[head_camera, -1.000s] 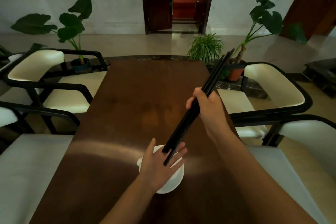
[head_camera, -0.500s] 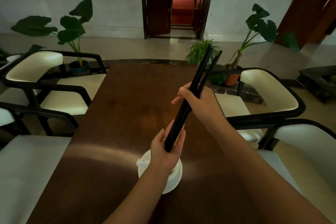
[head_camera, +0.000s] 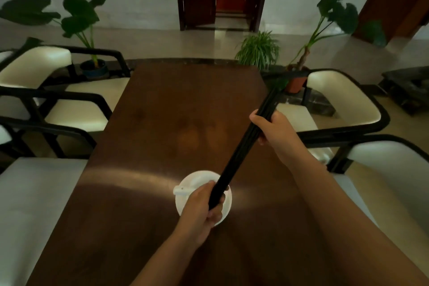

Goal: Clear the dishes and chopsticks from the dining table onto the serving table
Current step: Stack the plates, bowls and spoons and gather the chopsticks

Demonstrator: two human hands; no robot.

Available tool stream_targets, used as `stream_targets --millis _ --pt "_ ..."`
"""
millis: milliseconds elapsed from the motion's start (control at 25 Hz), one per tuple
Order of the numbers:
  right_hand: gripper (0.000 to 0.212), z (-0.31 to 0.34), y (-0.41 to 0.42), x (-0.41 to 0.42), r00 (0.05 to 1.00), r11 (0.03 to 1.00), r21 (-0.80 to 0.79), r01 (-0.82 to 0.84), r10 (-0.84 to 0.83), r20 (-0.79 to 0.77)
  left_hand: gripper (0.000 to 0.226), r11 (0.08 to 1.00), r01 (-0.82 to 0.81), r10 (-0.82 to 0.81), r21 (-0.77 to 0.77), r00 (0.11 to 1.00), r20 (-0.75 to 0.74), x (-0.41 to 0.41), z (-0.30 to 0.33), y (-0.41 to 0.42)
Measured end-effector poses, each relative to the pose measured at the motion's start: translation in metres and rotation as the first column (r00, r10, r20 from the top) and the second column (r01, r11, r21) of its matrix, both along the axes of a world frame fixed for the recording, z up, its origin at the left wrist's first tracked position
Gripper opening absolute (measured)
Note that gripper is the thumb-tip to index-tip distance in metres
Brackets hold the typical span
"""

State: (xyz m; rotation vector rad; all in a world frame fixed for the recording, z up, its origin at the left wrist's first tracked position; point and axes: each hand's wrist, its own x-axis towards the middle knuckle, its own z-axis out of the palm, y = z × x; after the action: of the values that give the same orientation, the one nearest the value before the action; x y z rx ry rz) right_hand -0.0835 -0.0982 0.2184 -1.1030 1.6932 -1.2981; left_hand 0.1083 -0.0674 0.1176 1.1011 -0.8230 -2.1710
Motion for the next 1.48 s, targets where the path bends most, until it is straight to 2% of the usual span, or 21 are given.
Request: stream_targets --millis 80,160,280,360,520,680,840,1080,1280,1400,1480 --pt "0.017 -0.029 0.010 -0.005 0.986 0.995 0.079 0.061 -0.073 0.152 0.032 0.994 -0.059 0.052 0.095 0.996 0.078 0.006 -0.017 0.021" --pt "0.022 -0.067 0.026 -0.009 0.964 0.978 0.195 0.079 -0.124 0.234 0.030 0.962 -0.159 0.127 0.223 0.980 0.150 0.010 -0.037 0.041" --pt "0.021 -0.128 0.049 -0.004 0.933 0.914 0.401 0.066 -0.199 0.299 0.027 0.847 -0.351 0.260 0.400 0.929 0.263 0.018 -0.067 0.058" --pt "0.019 -0.163 0.056 0.001 0.904 0.868 0.491 0.065 -0.260 0.339 0.027 0.782 -0.441 0.313 0.441 0.889 0.333 0.021 -0.084 0.064" --pt "0.020 -0.209 0.043 0.005 0.868 0.794 0.604 0.073 -0.348 0.354 0.027 0.755 -0.519 0.305 0.402 0.820 0.485 0.017 -0.106 0.057" --pt "0.018 -0.237 0.019 0.009 0.841 0.742 0.671 0.017 -0.373 0.392 0.014 0.815 -0.512 0.269 0.272 0.750 0.604 0.019 -0.121 0.036" --pt "0.014 -0.250 0.002 0.017 0.850 0.756 0.654 -0.010 -0.338 0.404 0.014 0.809 -0.555 0.335 0.193 0.706 0.623 0.024 -0.130 0.026" --pt "0.019 -0.254 -0.003 0.016 0.882 0.771 0.636 -0.015 -0.289 0.371 0.015 0.755 -0.619 0.378 0.217 0.681 0.627 0.016 -0.139 0.025" --pt "0.021 -0.254 0.000 0.014 0.935 0.737 0.675 -0.040 -0.211 0.286 0.015 0.701 -0.647 0.366 0.301 0.688 0.626 0.021 -0.144 0.023" --pt "0.029 -0.255 0.000 0.013 0.980 0.687 0.725 -0.052 -0.106 0.171 0.016 0.711 -0.633 0.334 0.305 0.687 0.646 0.022 -0.146 0.023" --pt "0.033 -0.255 -0.001 0.014 0.984 0.683 0.729 -0.043 -0.098 0.149 0.017 0.722 -0.625 0.330 0.297 0.688 0.647 0.023 -0.147 0.024"
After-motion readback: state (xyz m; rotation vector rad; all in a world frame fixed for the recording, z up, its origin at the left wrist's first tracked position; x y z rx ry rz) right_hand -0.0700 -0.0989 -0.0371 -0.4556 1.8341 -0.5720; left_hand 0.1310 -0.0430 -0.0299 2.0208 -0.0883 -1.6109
